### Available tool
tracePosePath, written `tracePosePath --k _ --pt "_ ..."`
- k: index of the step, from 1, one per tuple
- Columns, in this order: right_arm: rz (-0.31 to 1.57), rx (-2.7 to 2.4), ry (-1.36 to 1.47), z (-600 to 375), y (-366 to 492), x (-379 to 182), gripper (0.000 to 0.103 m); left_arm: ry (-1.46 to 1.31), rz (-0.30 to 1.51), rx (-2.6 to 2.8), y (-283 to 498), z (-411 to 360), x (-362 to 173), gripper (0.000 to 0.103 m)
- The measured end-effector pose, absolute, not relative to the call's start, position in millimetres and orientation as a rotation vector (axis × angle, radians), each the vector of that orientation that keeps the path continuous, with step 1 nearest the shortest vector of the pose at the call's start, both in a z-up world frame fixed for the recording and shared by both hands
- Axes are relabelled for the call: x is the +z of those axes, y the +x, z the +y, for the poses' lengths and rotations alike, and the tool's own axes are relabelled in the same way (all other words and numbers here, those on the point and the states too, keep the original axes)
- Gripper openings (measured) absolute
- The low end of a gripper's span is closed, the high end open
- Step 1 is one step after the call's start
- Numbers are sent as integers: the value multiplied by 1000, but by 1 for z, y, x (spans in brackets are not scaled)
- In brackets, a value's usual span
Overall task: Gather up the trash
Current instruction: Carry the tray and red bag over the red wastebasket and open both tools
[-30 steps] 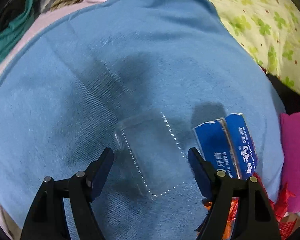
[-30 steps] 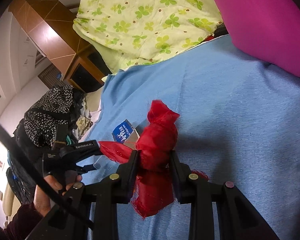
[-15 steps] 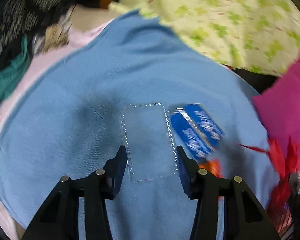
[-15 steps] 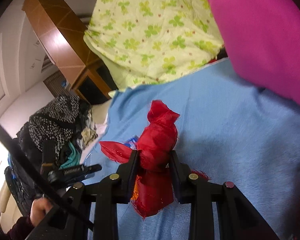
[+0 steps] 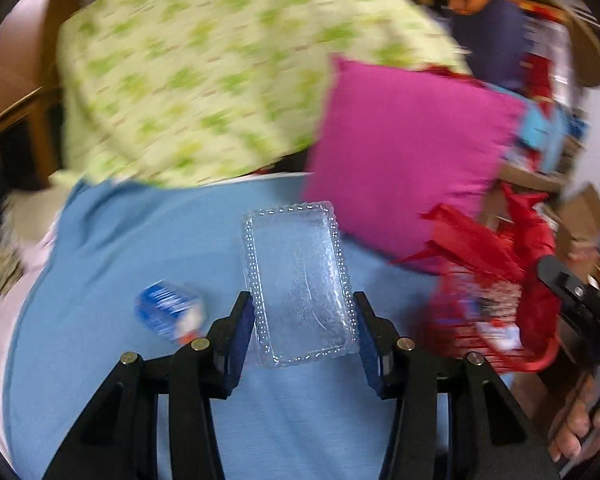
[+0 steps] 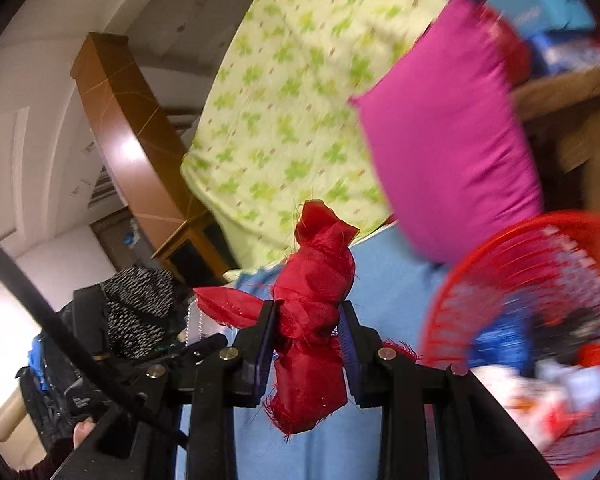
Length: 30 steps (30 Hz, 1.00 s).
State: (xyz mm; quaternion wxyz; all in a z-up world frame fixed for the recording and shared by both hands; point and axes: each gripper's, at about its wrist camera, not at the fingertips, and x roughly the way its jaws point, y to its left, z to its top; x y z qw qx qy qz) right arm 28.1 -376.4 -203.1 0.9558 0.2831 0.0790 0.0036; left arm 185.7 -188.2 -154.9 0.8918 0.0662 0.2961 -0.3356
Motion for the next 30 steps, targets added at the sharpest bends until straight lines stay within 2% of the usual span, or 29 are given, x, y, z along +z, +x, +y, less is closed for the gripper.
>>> tracePosePath --k 9,17,20,21,22,23,30 --pt "83 -224 664 -456 -68 -203 33 236 589 -936 130 -301 -134 52" --pt "136 -305 811 -499 -64 -245 36 302 641 -1015 121 -366 -156 55" --pt "183 -295 886 -510 -55 -263 42 324 679 -1014 124 -370 -169 62" --pt "194 -292 912 -512 -53 -268 57 324 689 -1008 126 -367 -173 65" --pt "196 -287 933 -514 -53 -270 66 322 690 -1003 126 -363 -175 65" --pt "189 -285 938 -513 -54 -271 70 322 692 -990 129 -357 -176 65" --pt "72 -220 814 -486 -63 -238 70 274 675 -854 157 -272 -184 67"
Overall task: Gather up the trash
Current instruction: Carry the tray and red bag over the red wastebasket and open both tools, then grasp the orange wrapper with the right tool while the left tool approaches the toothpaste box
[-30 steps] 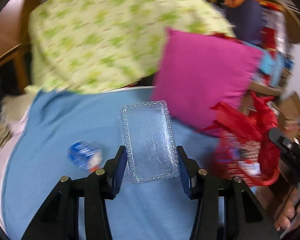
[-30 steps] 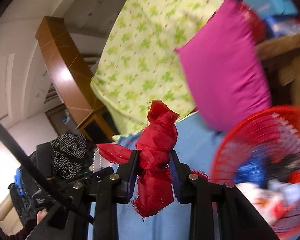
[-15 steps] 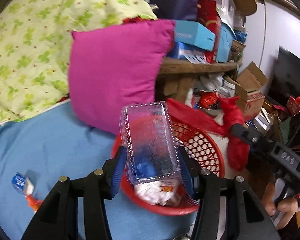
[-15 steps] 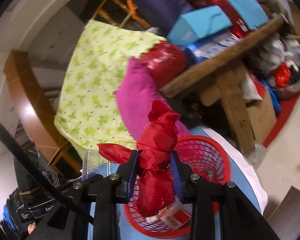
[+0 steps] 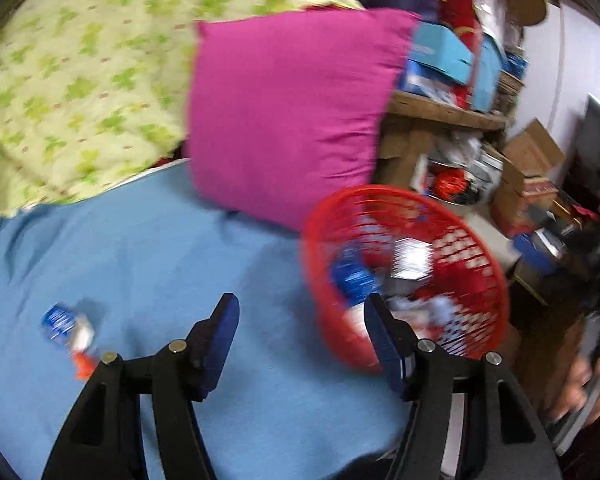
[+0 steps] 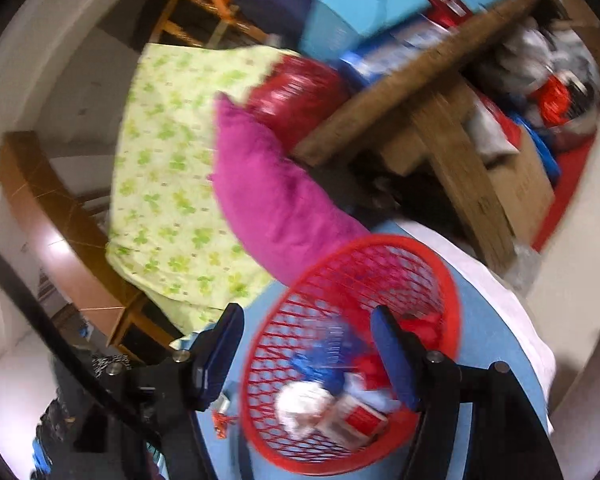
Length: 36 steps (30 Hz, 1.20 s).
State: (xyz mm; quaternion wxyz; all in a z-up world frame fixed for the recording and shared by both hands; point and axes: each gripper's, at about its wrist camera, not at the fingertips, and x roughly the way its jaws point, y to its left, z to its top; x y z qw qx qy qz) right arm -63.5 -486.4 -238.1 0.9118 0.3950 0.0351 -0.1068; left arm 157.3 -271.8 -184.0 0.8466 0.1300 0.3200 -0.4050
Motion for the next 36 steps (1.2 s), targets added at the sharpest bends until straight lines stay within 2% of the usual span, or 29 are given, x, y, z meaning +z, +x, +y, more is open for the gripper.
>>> tracePosePath --k 6,13,19,29,30,32,33,36 --pt "22 -89 649 -431 -41 -198 70 253 638 -618 189 -162 -202 70" --pt "189 73 532 -351 40 -189 70 170 634 -327 226 -31 -225 70" --pt "438 218 431 -273 141 -222 70 65 673 -230 247 29 -254 71" --pt "735 263 306 -204 285 -307 68 9 737 -251 270 36 -291 71" --pt "748 259 304 -201 295 -313 66 0 739 -257 272 36 -291 71" --pt "778 260 306 -194 317 -326 55 -8 740 -269 278 37 -289 71" --pt "800 266 318 -192 327 -335 43 -7 742 -272 281 36 -289 71" --pt "876 257 346 -191 346 -359 33 3 753 -299 294 29 -283 72"
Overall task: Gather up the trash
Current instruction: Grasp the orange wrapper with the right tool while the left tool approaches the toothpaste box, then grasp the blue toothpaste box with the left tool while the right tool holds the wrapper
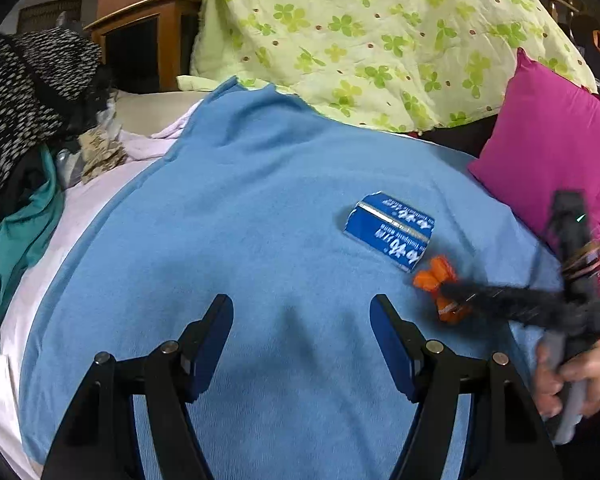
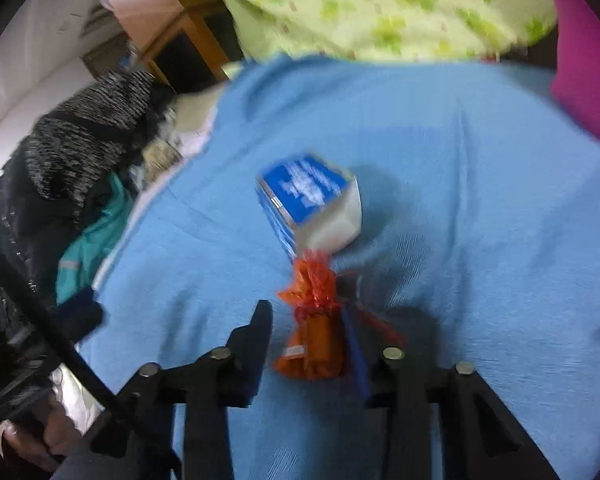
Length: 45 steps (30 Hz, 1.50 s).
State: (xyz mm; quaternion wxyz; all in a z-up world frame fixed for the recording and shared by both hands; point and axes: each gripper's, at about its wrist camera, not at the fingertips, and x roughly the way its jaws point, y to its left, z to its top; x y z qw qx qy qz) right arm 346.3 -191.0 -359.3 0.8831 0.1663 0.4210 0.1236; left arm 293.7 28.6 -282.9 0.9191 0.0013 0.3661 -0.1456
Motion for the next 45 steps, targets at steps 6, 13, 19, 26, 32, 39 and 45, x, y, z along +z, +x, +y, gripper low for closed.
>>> tracePosePath --k 6,13,19,26,32,39,45 --pt "854 256 448 -217 328 -353 28 -11 810 -401 335 -7 -274 75" --pt "779 128 551 -285 301 -338 28 -184 991 -358 393 -62 -285 75" --pt "749 114 567 -312 293 -337 28 -365 1110 -215 427 -91 -301 75" --pt "737 136 596 -320 297 -340 28 -419 1176 -104 442 -106 -314 75" --pt "734 157 612 -316 298 -340 28 -345 1215 -65 453 -125 -323 77" --pt "736 133 634 -320 297 -341 28 -292 1216 -62 464 -138 -332 88" --pt "708 117 608 -317 293 -334 28 -361 1218 -114 463 -123 -342 85"
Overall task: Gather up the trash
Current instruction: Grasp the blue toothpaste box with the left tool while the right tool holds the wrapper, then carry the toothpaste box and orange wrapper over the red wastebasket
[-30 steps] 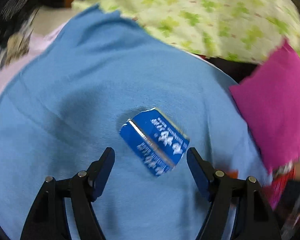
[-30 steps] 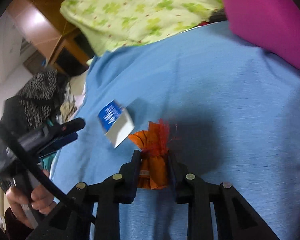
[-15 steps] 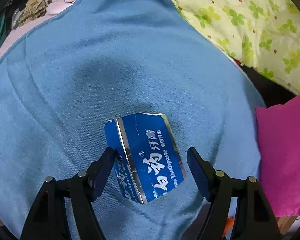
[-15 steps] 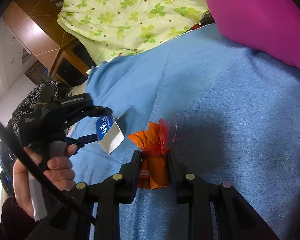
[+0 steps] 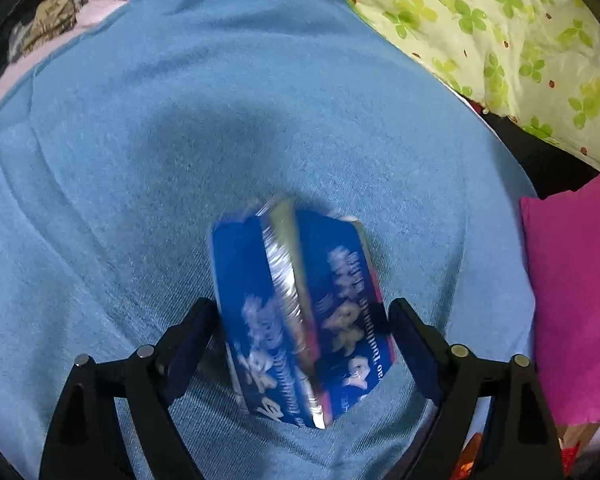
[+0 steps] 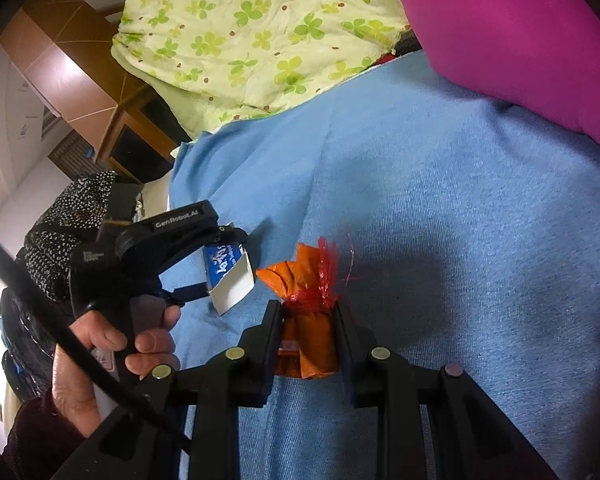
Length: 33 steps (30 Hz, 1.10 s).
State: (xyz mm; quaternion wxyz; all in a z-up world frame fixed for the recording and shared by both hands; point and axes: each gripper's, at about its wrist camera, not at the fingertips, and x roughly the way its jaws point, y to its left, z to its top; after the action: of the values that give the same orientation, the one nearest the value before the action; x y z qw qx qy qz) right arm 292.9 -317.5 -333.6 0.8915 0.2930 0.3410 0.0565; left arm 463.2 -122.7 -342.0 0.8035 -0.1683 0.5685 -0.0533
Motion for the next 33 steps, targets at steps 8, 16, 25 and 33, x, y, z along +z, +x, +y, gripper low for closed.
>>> tracePosePath --k 8,16,25,33 --pt "679 115 579 -310 288 -324 28 -420 1162 -221 443 -98 -333 55" --pt "606 100 545 -299 270 -308 28 -340 1097 -256 396 -71 -311 46" --pt "437 94 573 -290 195 -274 28 -50 836 -234 301 -72 -234 46" --pt "339 67 561 -297 106 -241 28 148 551 -265 209 -105 -168 46"
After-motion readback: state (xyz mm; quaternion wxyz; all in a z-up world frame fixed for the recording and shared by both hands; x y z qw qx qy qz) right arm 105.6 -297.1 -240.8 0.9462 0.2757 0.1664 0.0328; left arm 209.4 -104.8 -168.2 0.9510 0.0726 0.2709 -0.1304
